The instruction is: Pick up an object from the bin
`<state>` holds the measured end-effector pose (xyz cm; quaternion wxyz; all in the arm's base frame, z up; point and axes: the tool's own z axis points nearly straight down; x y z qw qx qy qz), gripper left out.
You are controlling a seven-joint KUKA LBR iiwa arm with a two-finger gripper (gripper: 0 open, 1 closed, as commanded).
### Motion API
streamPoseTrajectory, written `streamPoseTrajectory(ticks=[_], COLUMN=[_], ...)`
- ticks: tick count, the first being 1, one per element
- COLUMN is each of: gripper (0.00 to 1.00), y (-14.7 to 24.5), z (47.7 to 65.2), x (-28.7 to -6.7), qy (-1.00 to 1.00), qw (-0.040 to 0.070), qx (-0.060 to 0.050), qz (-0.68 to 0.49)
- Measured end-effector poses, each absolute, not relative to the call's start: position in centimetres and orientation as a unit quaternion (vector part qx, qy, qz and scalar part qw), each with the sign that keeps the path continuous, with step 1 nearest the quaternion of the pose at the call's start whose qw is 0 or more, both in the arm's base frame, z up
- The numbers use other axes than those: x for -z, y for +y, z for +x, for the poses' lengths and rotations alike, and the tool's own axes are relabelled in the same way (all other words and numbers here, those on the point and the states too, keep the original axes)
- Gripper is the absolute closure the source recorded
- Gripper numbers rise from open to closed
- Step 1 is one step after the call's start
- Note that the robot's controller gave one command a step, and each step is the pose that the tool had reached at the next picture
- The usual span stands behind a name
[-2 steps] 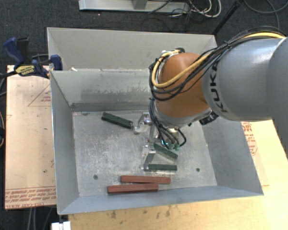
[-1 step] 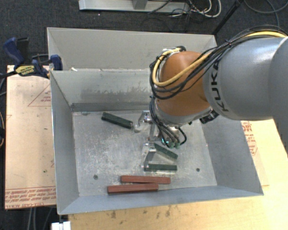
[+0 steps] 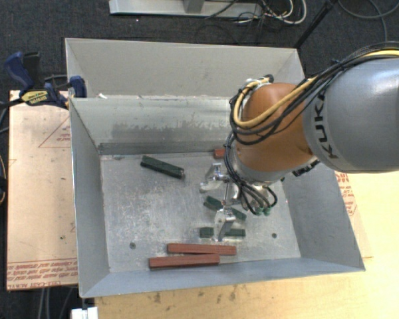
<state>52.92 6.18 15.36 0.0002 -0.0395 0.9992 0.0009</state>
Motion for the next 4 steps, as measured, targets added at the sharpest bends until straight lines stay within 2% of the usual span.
streamPoseTrajectory(ticks=[1,2,3,4], gripper=[0.0,1.0,1.0,1.0], y=[3.6,2.3,2.3,2.1], z=[50.9,53.3,53.3,53.2], x=[-12.0,-8.2,-8.2,-21.1], qy=[0.99,0.997,0.997,0.998], qw=[0.001,-0.005,-0.005,0.002], qx=[0.0,-0.002,-0.002,0.0], qz=[-0.141,-0.074,-0.074,-0.068])
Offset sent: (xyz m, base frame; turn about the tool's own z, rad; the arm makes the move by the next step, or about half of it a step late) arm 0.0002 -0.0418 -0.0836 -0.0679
